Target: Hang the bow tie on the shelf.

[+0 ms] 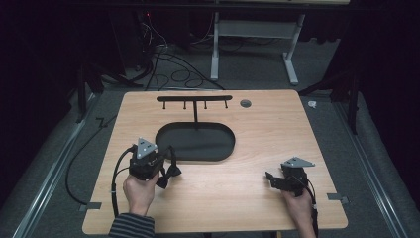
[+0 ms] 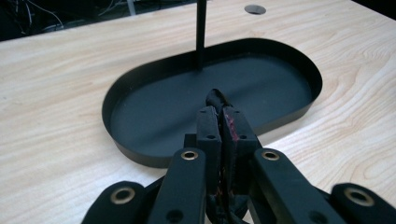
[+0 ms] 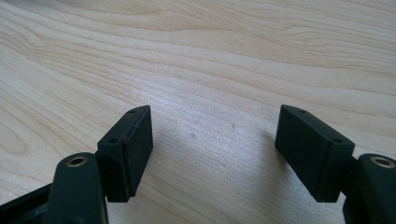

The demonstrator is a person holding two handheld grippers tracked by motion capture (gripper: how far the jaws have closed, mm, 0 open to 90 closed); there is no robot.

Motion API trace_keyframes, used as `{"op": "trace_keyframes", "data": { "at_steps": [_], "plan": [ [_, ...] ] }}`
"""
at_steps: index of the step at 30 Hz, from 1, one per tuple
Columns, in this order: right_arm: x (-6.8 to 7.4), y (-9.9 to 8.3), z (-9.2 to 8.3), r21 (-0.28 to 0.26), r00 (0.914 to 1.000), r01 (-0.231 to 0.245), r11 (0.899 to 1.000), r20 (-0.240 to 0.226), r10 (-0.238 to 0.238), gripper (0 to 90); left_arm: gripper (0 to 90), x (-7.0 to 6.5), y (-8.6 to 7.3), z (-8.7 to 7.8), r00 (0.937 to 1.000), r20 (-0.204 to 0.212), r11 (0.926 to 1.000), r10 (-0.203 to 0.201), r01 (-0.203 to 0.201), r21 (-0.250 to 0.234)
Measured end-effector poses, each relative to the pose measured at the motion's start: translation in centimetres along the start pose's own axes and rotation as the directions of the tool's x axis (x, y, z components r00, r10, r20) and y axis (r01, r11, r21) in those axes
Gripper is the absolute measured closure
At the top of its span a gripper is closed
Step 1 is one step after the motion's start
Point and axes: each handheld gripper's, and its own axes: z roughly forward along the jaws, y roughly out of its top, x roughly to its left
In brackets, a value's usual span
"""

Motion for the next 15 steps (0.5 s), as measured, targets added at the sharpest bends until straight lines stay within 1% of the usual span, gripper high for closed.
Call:
{"op": "trace_keyframes", "data": {
  "at_steps": [8,11,15],
  "plan": [
    [0.0,0.0,0.0,0.000,1.0000,0.000,1.000,0.000,0.000,28.9,86.3,0.4,1.5,-0.3,1.0000,-0.004,0.9997,0.008,-0.009,-0.021],
    [0.0,0.0,0.0,0.000,1.0000,0.000,1.000,0.000,0.000,28.9,86.4,0.5,2.1,-0.1,0.9997,-0.006,0.9997,0.022,-0.022,-0.012],
    [0.0,0.0,0.0,0.000,1.0000,0.000,1.000,-0.001,0.000,28.9,86.3,0.7,2.7,-0.2,0.9998,-0.004,0.9996,0.021,-0.021,-0.019]
  ]
}}
